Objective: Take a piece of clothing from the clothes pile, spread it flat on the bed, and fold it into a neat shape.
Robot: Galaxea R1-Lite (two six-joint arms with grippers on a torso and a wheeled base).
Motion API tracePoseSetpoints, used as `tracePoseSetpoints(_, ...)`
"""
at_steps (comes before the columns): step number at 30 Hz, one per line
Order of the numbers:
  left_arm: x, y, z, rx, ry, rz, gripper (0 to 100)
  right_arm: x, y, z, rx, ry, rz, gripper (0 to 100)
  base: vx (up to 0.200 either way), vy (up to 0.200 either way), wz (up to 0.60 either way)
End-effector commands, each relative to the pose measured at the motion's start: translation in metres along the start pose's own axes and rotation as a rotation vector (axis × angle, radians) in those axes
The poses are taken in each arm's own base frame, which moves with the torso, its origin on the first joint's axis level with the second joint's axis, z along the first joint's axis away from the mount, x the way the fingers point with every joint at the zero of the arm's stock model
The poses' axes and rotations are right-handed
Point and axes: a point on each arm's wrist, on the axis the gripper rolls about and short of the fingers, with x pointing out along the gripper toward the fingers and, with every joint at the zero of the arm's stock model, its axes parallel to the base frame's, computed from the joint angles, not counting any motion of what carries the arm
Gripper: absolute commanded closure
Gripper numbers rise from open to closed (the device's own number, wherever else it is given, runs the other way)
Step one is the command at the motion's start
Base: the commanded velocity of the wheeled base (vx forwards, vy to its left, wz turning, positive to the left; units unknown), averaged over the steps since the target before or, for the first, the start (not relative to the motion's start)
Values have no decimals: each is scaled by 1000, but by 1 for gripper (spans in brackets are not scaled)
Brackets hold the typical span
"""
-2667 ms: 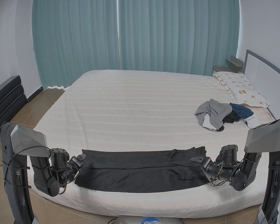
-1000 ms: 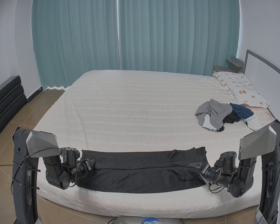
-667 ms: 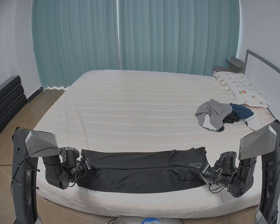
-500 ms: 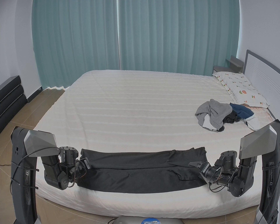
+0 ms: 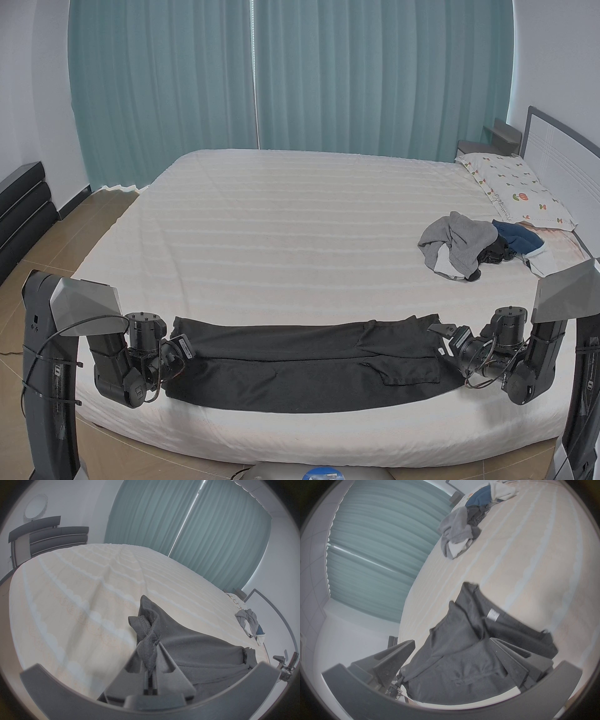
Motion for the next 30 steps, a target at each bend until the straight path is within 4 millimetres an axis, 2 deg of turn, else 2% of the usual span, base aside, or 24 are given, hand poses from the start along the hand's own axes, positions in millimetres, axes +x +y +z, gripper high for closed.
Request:
tracePoseSetpoints(1,1,-3,2,-12,-10,-7,100,-2,-6,33,37,-74,9,0,-200,0,0)
tracePoseSetpoints(4,2,-4,3,-13,-17,-12,100,2,-12,44,52,-100,-4,0,0,0,0)
tracePoseSetpoints(12,4,-8,8,-62,-35,-26,100,11,-19,49,65,-94,-28,0,0,0,0)
tracePoseSetpoints(16,6,-16,12,-105,-51,-47,100,11,-24,59,78,-119,-28,0,0,0,0)
tracePoseSetpoints(30,-17,-48,31,-136,-73,-102,100,10,-27,55,81,-96,-27,0,0,-200,0)
